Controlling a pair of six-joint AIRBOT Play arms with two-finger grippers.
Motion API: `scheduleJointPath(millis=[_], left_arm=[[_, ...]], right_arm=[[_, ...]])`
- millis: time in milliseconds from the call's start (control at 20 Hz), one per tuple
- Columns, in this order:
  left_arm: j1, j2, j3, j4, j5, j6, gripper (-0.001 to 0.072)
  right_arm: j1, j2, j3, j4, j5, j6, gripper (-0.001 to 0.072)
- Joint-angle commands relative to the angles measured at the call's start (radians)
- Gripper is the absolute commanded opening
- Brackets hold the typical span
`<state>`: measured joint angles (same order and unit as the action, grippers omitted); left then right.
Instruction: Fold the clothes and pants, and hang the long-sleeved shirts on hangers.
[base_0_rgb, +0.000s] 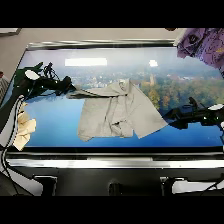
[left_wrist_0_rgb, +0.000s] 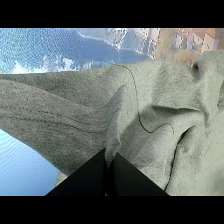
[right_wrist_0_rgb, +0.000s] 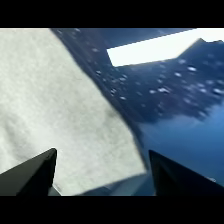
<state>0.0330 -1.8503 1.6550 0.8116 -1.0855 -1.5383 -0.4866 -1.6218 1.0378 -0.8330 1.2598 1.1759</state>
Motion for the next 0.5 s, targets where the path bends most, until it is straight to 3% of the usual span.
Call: scheduleJointPath(millis=[0, 100, 150, 250, 300, 450], left_arm=[[0.001, -0.001, 0.0, 0.0, 0.001, 0.0, 0.0016], [0.001, -0.001, 0.0, 0.0, 0.001, 0.0, 0.0016], [0.001, -0.001, 0.0, 0.0, 0.0, 0.0, 0.0016], [0.001, 0.0, 0.0, 0.0, -0.003, -0.017, 0.0015], [0.001, 0.0, 0.0, 0.0, -0.01, -0.046, 0.0016], [0.001, 0.029, 0.003, 0.001, -0.023, -0.086, 0.0014]], right_arm=[[0.011, -0.006, -0.045, 0.108, -0.052, -0.039, 0.0597], [0.065, -0.006, -0.045, 0.101, -0.063, -0.043, 0.0529], [0.095, -0.006, -0.045, 0.1, -0.07, -0.043, 0.0434], [0.155, -0.003, -0.042, 0.106, -0.081, -0.043, 0.0083], [0.177, 0.005, -0.033, 0.127, -0.082, -0.043, 0.0031], [0.199, 0.059, 0.093, 0.163, -0.077, -0.019, 0.003]])
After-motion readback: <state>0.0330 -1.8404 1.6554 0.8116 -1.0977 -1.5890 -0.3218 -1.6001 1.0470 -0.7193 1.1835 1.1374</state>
